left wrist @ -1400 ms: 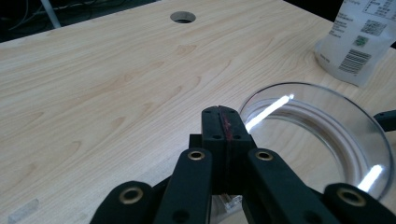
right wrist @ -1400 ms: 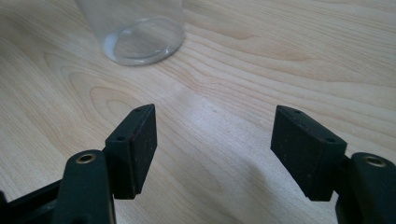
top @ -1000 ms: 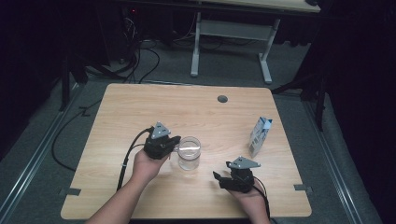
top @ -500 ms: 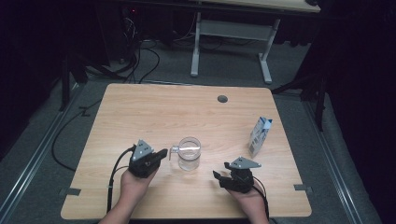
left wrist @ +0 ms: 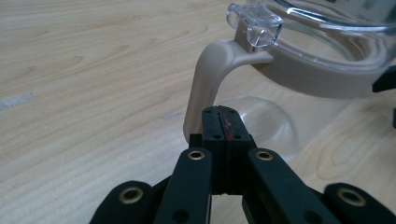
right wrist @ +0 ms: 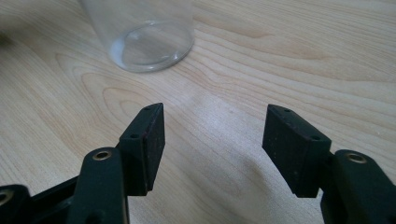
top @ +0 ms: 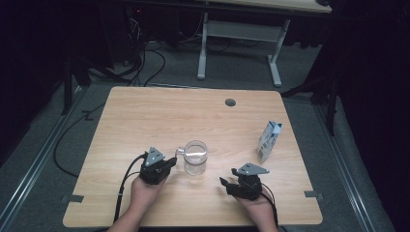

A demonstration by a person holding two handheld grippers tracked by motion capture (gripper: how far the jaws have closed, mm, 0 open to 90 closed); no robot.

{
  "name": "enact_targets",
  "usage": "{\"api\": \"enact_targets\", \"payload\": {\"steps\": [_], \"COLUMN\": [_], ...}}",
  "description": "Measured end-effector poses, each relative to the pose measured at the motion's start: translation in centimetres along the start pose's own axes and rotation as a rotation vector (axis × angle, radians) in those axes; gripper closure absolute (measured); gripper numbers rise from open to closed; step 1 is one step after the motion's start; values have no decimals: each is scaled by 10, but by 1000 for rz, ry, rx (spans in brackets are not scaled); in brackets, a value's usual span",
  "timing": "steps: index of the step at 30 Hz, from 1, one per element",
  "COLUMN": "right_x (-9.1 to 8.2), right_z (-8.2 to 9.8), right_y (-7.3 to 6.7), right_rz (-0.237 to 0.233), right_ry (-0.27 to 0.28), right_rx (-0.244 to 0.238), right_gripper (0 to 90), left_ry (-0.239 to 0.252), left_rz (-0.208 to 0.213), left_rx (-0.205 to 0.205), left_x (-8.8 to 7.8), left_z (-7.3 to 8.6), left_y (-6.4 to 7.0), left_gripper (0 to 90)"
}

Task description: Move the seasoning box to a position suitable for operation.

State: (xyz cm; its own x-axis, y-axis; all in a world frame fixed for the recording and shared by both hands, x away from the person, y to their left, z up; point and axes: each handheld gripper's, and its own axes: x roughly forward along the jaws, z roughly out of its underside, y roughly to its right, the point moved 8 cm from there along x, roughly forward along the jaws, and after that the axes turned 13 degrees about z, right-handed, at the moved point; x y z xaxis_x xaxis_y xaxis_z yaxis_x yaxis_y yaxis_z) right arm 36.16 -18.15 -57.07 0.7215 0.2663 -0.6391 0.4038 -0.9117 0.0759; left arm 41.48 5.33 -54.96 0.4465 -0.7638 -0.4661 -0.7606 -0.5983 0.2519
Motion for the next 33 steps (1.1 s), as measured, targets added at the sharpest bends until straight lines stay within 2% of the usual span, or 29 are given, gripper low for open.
{"api": "enact_targets", "payload": {"steps": [2, 6, 8, 9, 11, 13, 16, 19, 21, 25, 26, 30, 33], "right_x": [0, 0, -1, -1, -1, 0, 4, 8, 12, 15, 18, 20, 21], "right_z": [-1, -1, -1, -2, -4, -7, -18, -24, -34, -55, -64, -71, -71], "right_y": [-1, -1, -2, -2, -4, -7, -11, -11, -9, -7, -2, 4, 3], "right_rz": [-2, -3, -10, -11, -26, -45, -24, -22, 6, 36, 57, 57, 52], "right_ry": [3, 7, 16, 24, 33, 48, 71, 78, 90, 134, 150, 175, 176], "right_rx": [-1, -2, 1, -1, 12, 21, 20, 26, 23, 14, 24, 59, 61], "right_gripper": [394, 393, 427, 441, 478, 493, 513, 529, 540, 625, 664, 704, 730], "left_ry": [4, 0, 6, 16, 26, 32, 40, 51, 56, 80, 83, 107, 111], "left_rz": [-5, -15, -10, -2, -11, -26, -37, -36, -28, -14, -16, -35, -46], "left_rx": [3, 1, 4, 8, 28, 39, 41, 45, 50, 49, 46, 42, 43], "left_x": [4, 3, -1, -3, -7, -10, -15, -17, -18, -20, -20, -21, -21], "left_z": [-3, -3, -3, -4, -5, -6, -10, -16, -20, -31, -33, -45, -49], "left_y": [-6, -7, -6, -5, -3, -3, -3, -3, -2, 0, 0, 2, 2], "left_gripper": [900, 900, 899, 850, 778, 766, 760, 798, 830, 856, 872, 896, 899]}}
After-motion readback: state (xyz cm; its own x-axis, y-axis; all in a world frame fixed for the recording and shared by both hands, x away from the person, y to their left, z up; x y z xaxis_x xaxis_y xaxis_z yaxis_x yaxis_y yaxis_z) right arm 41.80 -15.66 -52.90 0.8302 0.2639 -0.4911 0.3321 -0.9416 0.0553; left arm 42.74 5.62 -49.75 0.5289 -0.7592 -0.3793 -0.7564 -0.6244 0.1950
